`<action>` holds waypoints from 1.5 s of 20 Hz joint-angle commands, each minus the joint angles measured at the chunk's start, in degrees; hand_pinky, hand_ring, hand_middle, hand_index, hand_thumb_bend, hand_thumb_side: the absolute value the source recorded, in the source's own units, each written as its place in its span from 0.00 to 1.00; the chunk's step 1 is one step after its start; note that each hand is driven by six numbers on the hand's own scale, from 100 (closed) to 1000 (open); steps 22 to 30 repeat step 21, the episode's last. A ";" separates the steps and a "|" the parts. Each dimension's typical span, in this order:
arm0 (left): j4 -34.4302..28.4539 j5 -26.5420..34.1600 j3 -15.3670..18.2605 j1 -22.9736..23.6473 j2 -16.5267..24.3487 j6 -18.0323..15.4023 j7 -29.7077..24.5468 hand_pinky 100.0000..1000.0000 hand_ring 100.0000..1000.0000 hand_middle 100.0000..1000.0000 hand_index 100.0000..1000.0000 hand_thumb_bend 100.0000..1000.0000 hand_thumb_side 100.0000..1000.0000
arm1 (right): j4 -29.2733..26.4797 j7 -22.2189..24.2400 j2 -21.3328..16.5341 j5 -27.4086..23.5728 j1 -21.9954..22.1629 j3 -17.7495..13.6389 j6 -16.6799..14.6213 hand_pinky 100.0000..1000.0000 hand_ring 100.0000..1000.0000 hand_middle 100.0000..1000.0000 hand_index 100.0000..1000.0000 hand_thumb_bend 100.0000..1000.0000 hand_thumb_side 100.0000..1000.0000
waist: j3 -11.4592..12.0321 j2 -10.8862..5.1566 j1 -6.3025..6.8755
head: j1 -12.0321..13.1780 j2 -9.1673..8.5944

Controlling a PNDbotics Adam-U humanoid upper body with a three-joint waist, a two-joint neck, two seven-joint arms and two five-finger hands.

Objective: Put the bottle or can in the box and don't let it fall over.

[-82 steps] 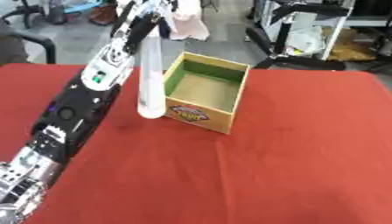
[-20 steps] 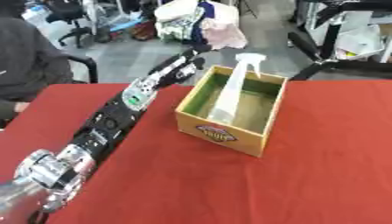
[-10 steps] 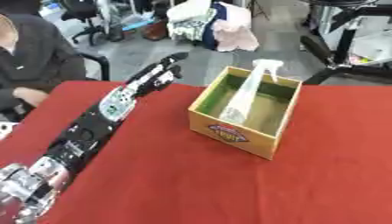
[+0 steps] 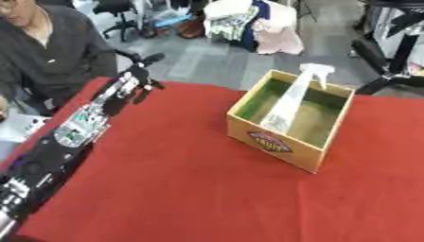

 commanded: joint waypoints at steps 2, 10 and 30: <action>-10.45 0.51 1.64 4.10 -4.20 2.03 -0.07 0.68 0.00 1.00 1.00 0.03 0.88 | -0.28 -1.09 -1.93 0.31 0.40 -1.12 -1.38 0.80 1.00 1.00 0.95 0.00 0.64 | 1.10 -1.15 -0.29 | -2.75 1.23; -18.78 -2.47 0.96 6.32 -16.65 7.18 -3.41 0.67 0.00 1.00 1.00 0.02 0.84 | -0.38 -2.21 -2.31 -0.30 1.17 -1.65 -2.65 0.79 1.00 1.00 0.94 0.00 0.61 | 2.45 -1.09 -0.97 | -9.26 3.19; -19.87 -5.00 0.67 4.73 -25.44 11.78 -6.22 0.65 0.00 1.00 1.00 0.05 0.86 | -0.74 -2.92 -2.15 -1.01 1.49 -1.63 -2.92 0.78 1.00 1.00 0.94 0.00 0.61 | 3.11 -0.89 -1.32 | -16.66 5.23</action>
